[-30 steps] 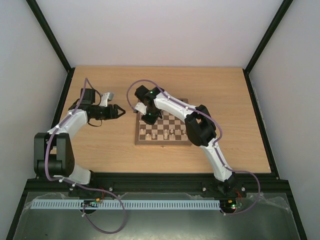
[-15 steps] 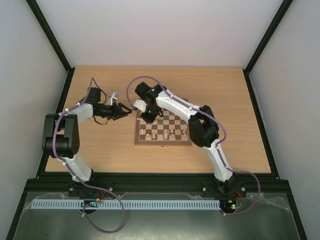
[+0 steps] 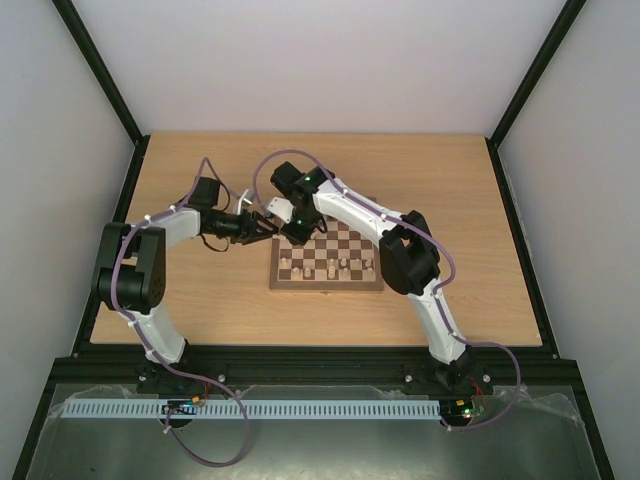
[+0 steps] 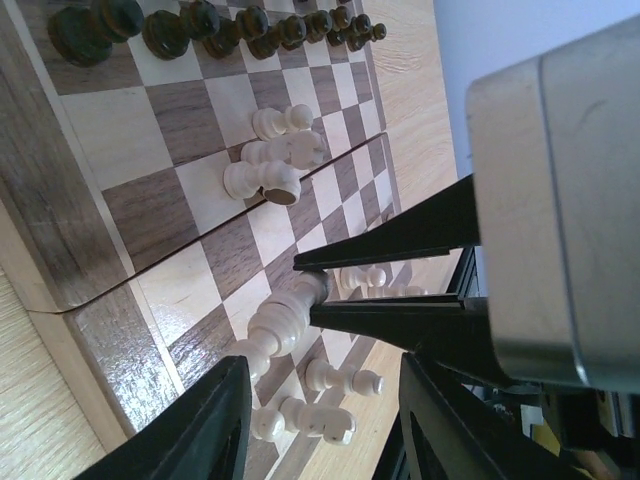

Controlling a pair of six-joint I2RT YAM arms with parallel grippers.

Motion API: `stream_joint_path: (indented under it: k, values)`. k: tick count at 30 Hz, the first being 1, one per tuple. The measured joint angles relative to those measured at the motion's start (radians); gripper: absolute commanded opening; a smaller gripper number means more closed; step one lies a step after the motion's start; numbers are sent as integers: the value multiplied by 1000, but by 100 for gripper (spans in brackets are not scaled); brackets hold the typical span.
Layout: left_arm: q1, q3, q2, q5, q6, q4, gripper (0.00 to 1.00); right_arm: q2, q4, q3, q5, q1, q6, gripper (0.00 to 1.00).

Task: Set up the chess pieces on the board

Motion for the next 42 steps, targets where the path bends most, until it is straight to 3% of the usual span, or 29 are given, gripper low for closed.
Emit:
stream_joint_path:
  k: [12,21,32,39,42]
  values:
    - [2,0,10,-12,-15,10,55,-27,1,0,-11,0,0,9]
    - [13,-5,27,35,-68,82,41,-43,2,0,-17,0,0,9]
    - [10,-5,64,97,-112,133,31,-43,2,0,-18,0,0,9]
    - [3,-5,71,104,-116,135,36,-43,2,0,-17,-1,0,9]
    - [2,-5,74,104,-116,134,32,-43,2,0,-16,-1,0,9]
